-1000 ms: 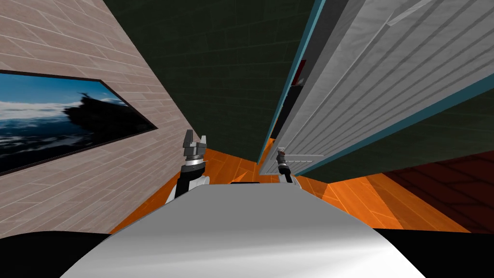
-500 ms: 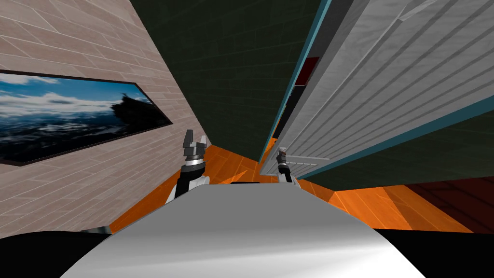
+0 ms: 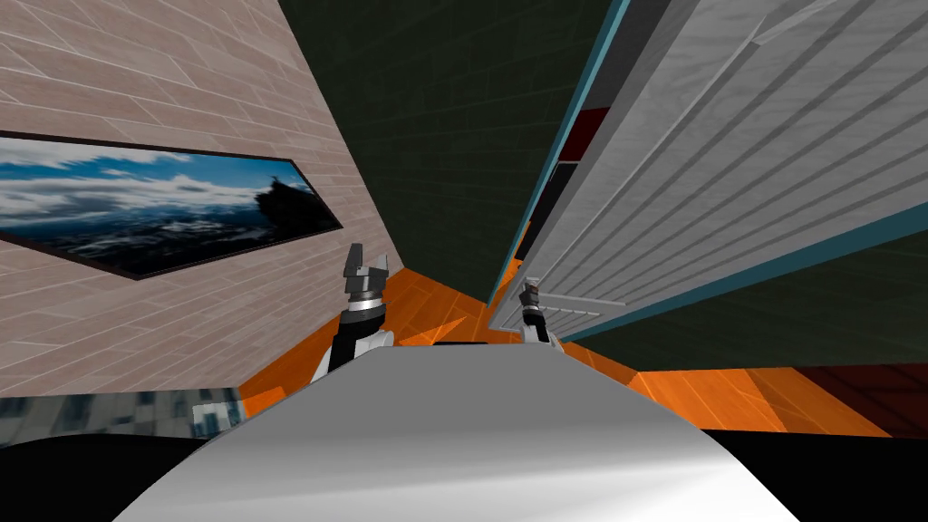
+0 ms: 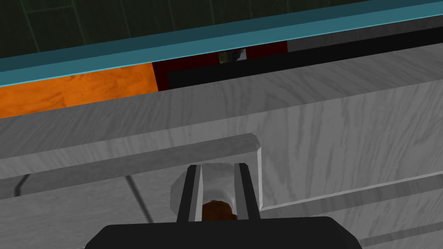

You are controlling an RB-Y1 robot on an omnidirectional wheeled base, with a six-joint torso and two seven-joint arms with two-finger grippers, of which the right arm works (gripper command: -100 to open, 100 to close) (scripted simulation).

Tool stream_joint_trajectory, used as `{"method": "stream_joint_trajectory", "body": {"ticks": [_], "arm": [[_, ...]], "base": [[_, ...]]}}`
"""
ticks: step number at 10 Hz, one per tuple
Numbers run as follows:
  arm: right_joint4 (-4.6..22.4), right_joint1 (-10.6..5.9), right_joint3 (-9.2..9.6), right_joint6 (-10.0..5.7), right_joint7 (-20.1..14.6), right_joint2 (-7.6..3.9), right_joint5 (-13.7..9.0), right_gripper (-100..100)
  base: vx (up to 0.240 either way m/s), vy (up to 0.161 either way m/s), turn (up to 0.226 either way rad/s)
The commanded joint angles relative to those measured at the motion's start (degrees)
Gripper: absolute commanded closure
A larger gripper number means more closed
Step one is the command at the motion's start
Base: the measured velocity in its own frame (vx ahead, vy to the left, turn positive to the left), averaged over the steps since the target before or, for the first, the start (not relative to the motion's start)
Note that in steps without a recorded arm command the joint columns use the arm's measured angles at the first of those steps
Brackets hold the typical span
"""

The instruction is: Pull the door open

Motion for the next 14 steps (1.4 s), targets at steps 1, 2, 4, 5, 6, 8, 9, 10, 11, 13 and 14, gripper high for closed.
{"method": "stream_joint_trajectory", "body": {"ticks": [1,2,4,5,6,8,9,10,11,13,14], "arm": [[-0.1,-0.22,-1.84,-0.13,0.1,-1.10,-0.5,100],[-0.1,-0.22,-1.84,-0.13,0.1,-1.10,-0.5,100],[-0.7,-0.08,-1.67,0.27,-1.4,-0.98,-3.6,100],[-1.0,-0.01,-1.58,0.47,-2.1,-0.91,-5.2,100],[-1.3,0.06,-1.49,0.68,-2.9,-0.84,-6.6,100],[-1.3,0.06,-1.49,0.68,-2.9,-0.84,-6.8,100],[-1.3,0.06,-1.49,0.68,-2.9,-0.84,-6.8,100],[-1.3,0.06,-1.49,0.68,-2.9,-0.84,-6.8,100],[-1.3,0.06,-1.49,0.68,-2.9,-0.84,-6.8,100],[-1.3,0.06,-1.49,0.68,-2.9,-0.84,-6.8,100],[-1.3,0.06,-1.49,0.68,-2.9,-0.84,-6.8,100]], "base": [[0.007,0.019,-0.055],[0.011,0.008,0.004],[-0.052,-0.045,0.166],[-0.101,-0.092,0.195],[-0.119,-0.071,0.200],[-0.068,-0.005,0.035],[-0.003,0.013,-0.045],[0.013,0.001,-0.007],[0.013,-0.006,0.017],[-0.004,0.003,-0.008],[-0.001,-0.002,-0.016]]}}
